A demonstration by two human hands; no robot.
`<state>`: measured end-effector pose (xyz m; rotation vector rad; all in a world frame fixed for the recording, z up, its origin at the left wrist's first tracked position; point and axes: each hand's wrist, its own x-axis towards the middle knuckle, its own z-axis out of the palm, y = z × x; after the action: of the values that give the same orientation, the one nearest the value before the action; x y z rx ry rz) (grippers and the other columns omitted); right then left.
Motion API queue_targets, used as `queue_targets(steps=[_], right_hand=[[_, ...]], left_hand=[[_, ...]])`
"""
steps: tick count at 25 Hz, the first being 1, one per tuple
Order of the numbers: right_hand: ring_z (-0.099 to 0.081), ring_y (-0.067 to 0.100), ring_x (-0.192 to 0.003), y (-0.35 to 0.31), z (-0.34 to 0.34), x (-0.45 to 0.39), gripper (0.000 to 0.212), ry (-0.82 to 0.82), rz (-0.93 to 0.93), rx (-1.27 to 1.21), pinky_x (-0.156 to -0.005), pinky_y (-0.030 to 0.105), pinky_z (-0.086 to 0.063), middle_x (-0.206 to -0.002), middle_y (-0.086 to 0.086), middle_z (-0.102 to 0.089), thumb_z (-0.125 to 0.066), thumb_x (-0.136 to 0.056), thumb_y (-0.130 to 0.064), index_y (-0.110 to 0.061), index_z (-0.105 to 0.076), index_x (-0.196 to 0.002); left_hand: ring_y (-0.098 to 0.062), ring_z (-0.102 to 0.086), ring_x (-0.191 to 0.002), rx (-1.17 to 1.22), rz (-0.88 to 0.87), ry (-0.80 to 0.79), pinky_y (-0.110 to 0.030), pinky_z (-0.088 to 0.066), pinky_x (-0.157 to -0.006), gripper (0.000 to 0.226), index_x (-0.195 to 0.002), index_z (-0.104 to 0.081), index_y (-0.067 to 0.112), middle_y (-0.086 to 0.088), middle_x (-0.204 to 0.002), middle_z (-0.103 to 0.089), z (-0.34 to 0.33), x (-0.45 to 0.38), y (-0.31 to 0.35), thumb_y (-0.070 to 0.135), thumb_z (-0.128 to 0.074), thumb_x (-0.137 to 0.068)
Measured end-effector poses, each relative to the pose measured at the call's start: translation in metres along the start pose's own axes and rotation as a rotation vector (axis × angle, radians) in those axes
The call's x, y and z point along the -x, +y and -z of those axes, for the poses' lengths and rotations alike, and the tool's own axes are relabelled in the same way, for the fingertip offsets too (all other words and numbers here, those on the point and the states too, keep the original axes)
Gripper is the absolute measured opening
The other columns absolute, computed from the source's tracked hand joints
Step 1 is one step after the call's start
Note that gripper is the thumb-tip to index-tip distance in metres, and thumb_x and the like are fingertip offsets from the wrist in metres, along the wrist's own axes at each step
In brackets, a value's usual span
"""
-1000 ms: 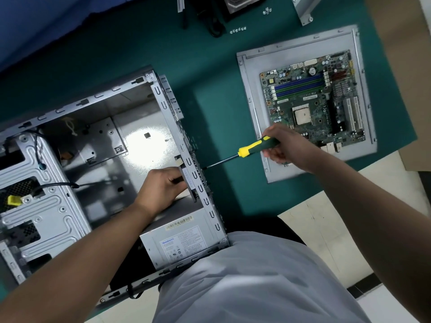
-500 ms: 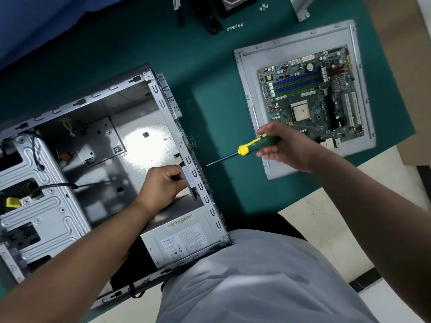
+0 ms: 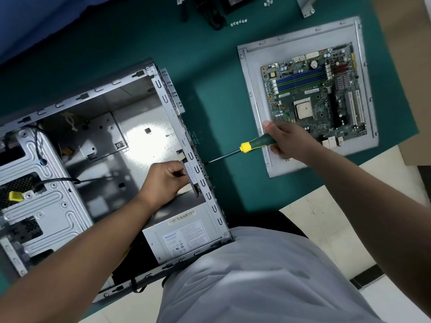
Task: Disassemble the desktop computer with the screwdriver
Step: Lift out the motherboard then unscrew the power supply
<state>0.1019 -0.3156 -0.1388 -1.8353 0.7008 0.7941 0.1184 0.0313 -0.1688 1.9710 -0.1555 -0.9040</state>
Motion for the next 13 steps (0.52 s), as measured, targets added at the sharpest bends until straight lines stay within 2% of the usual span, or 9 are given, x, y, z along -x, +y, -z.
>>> queue_targets(steps=[2,3,4,5,7,8,9,11,13], right_hand=[[-0.050,0.013,-0.058,0.0007,0.0019,0.0008,0.013,-0.022,-0.009,-0.289,-0.056,0.026,-0.043,-0.069,0.002,-0.057,-0.053,-0.102,-0.012,-0.015,-0.061,-0.092],[-0.054,0.015,-0.065,-0.0010,0.0022,0.0019,0.020,-0.049,-0.054,-0.449,-0.062,0.026,-0.045,-0.076,0.004,-0.059,-0.051,-0.099,-0.001,-0.017,-0.062,-0.092],[-0.059,0.018,-0.070,-0.0019,0.0013,0.0031,0.019,-0.086,-0.083,-0.555,-0.068,0.027,-0.049,-0.082,0.006,-0.062,-0.049,-0.099,-0.003,-0.016,-0.062,-0.094],[-0.064,0.021,-0.070,-0.0035,0.0011,0.0047,0.016,-0.087,-0.120,-0.532,-0.070,0.030,-0.052,-0.084,0.009,-0.067,-0.047,-0.104,-0.015,-0.015,-0.061,-0.096],[-0.062,0.018,-0.056,-0.0048,-0.0011,0.0050,0.043,-0.052,-0.121,-0.194,-0.058,0.028,-0.051,-0.072,0.008,-0.070,-0.040,-0.107,-0.051,-0.015,-0.059,-0.093],[-0.055,0.016,-0.049,-0.0062,-0.0022,0.0058,0.047,-0.009,-0.062,-0.032,-0.051,0.027,-0.047,-0.064,0.005,-0.066,-0.039,-0.105,-0.056,-0.015,-0.057,-0.091],[-0.049,0.015,-0.046,-0.0057,-0.0018,0.0052,0.039,0.036,-0.028,-0.007,-0.049,0.027,-0.042,-0.059,0.004,-0.061,-0.042,-0.106,-0.048,-0.016,-0.056,-0.089],[-0.048,0.016,-0.053,-0.0041,0.0006,0.0044,0.016,-0.001,-0.037,-0.290,-0.052,0.026,-0.040,-0.066,0.005,-0.056,-0.048,-0.103,-0.015,-0.018,-0.055,-0.089],[-0.057,0.020,-0.063,-0.0067,0.0011,0.0054,0.015,-0.092,-0.112,-0.532,-0.059,0.026,-0.049,-0.079,0.010,-0.062,-0.047,-0.102,-0.009,-0.017,-0.057,-0.094]], left_hand=[[-0.046,-0.068,-0.080,0.005,0.005,0.000,-0.056,-0.056,-0.078,0.011,-0.076,-0.077,0.004,-0.016,-0.076,-0.074,-0.0007,0.0000,0.0000,-0.004,-0.076,-0.083],[-0.046,-0.068,-0.080,0.005,0.007,0.000,-0.056,-0.056,-0.078,0.010,-0.076,-0.077,0.004,-0.016,-0.076,-0.074,-0.0008,-0.0001,-0.0001,-0.004,-0.076,-0.083],[-0.045,-0.069,-0.080,0.002,0.008,0.001,-0.056,-0.056,-0.078,0.010,-0.076,-0.077,0.004,-0.016,-0.076,-0.074,-0.0009,0.0000,-0.0002,-0.004,-0.076,-0.083],[-0.044,-0.069,-0.080,-0.001,0.008,0.002,-0.055,-0.056,-0.079,0.011,-0.076,-0.077,0.004,-0.015,-0.076,-0.074,-0.0009,0.0001,-0.0004,-0.004,-0.076,-0.083],[-0.042,-0.070,-0.081,-0.004,0.005,0.005,-0.054,-0.056,-0.080,0.012,-0.077,-0.078,0.006,-0.012,-0.076,-0.075,-0.0011,0.0005,-0.0007,-0.004,-0.077,-0.083],[-0.042,-0.070,-0.081,-0.006,0.004,0.008,-0.053,-0.057,-0.080,0.012,-0.077,-0.078,0.006,-0.012,-0.077,-0.075,-0.0009,0.0004,-0.0010,-0.004,-0.077,-0.083],[-0.042,-0.070,-0.082,-0.009,0.004,0.010,-0.053,-0.057,-0.081,0.011,-0.077,-0.078,0.006,-0.012,-0.077,-0.075,-0.0010,0.0003,-0.0012,-0.004,-0.077,-0.083],[-0.043,-0.070,-0.082,-0.012,0.000,0.014,-0.053,-0.057,-0.080,0.009,-0.077,-0.077,0.004,-0.014,-0.078,-0.075,-0.0014,-0.0002,-0.0018,-0.003,-0.077,-0.083],[-0.041,-0.070,-0.081,-0.019,-0.002,0.012,-0.052,-0.057,-0.080,0.010,-0.077,-0.077,0.004,-0.013,-0.078,-0.075,-0.0015,-0.0003,-0.0017,-0.003,-0.077,-0.083]])
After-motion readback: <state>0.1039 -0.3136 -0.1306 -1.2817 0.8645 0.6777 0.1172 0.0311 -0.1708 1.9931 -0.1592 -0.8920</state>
